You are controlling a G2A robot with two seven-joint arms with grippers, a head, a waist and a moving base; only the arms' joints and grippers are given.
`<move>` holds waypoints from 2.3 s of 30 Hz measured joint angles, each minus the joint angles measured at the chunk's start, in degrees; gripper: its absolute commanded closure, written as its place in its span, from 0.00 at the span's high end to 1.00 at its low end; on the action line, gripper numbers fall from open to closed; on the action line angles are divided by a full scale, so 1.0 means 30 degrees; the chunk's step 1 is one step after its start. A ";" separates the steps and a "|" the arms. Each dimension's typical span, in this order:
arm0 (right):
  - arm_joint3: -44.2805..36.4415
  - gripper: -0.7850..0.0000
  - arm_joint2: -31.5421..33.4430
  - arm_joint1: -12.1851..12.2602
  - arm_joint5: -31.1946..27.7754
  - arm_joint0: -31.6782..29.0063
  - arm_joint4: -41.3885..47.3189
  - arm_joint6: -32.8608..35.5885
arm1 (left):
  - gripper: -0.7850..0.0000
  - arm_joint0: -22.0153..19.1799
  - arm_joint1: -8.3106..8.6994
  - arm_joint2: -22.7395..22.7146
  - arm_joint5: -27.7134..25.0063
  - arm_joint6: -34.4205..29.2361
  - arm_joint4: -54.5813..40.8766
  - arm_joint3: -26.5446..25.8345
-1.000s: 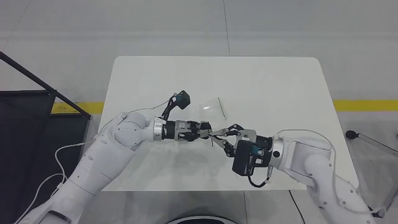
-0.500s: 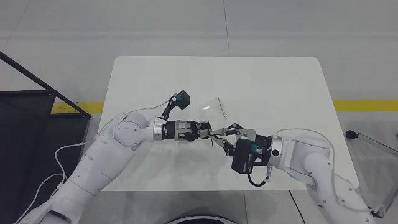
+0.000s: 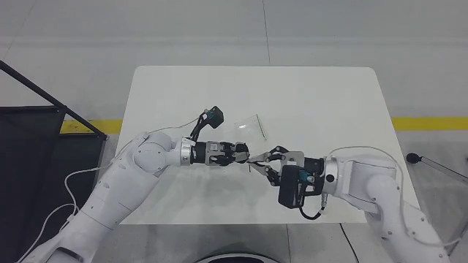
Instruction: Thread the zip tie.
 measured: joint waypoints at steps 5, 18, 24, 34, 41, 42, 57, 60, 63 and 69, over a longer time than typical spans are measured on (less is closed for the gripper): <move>0.0465 0.00 -0.0406 0.0043 -0.0949 0.1044 0.1558 0.1499 | 0.00 0.0098 -0.0001 -0.0003 0.0151 0.0166 0.0118 -0.0133; 0.0873 0.00 -0.1298 0.0094 -0.0919 0.2518 0.3563 0.3360 | 0.00 0.0541 0.0082 -0.0106 0.0609 0.0427 0.0745 -0.0835; 0.1016 0.00 -0.1558 0.0216 -0.0919 0.2725 0.4047 0.3792 | 0.00 0.0539 0.0081 -0.0105 0.0609 0.0427 0.0745 -0.0834; 0.1203 0.00 -0.1627 0.0482 -0.0919 0.2887 0.4463 0.3652 | 0.00 0.0539 0.0081 -0.0105 0.0608 0.0426 0.0745 -0.0834; 0.1167 0.00 -0.1491 0.0635 -0.0919 0.2752 0.4390 0.3468 | 0.00 0.0539 0.0081 -0.0105 0.0608 0.0426 0.0745 -0.0834; 0.1190 0.00 -0.1500 0.0653 -0.0919 0.2746 0.4389 0.3443 | 0.00 0.0539 0.0081 -0.0105 0.0608 0.0426 0.0745 -0.0834; 0.1344 0.00 -0.1638 0.0722 -0.0902 0.2856 0.4280 0.3223 | 0.00 0.0539 0.0081 -0.0105 0.0608 0.0426 0.0745 -0.0834; 0.1372 0.00 -0.1675 0.0714 -0.0880 0.2866 0.4231 0.3184 | 0.00 0.0539 0.0081 -0.0105 0.0608 0.0426 0.0745 -0.0834; 0.1445 0.00 -0.1716 0.0703 -0.0868 0.2918 0.4227 0.3151 | 0.00 0.0539 0.0081 -0.0105 0.0608 0.0426 0.0745 -0.0834; 0.1530 0.00 -0.1804 0.0680 -0.0843 0.3026 0.4253 0.3152 | 0.00 0.0539 0.0081 -0.0105 0.0608 0.0426 0.0745 -0.0834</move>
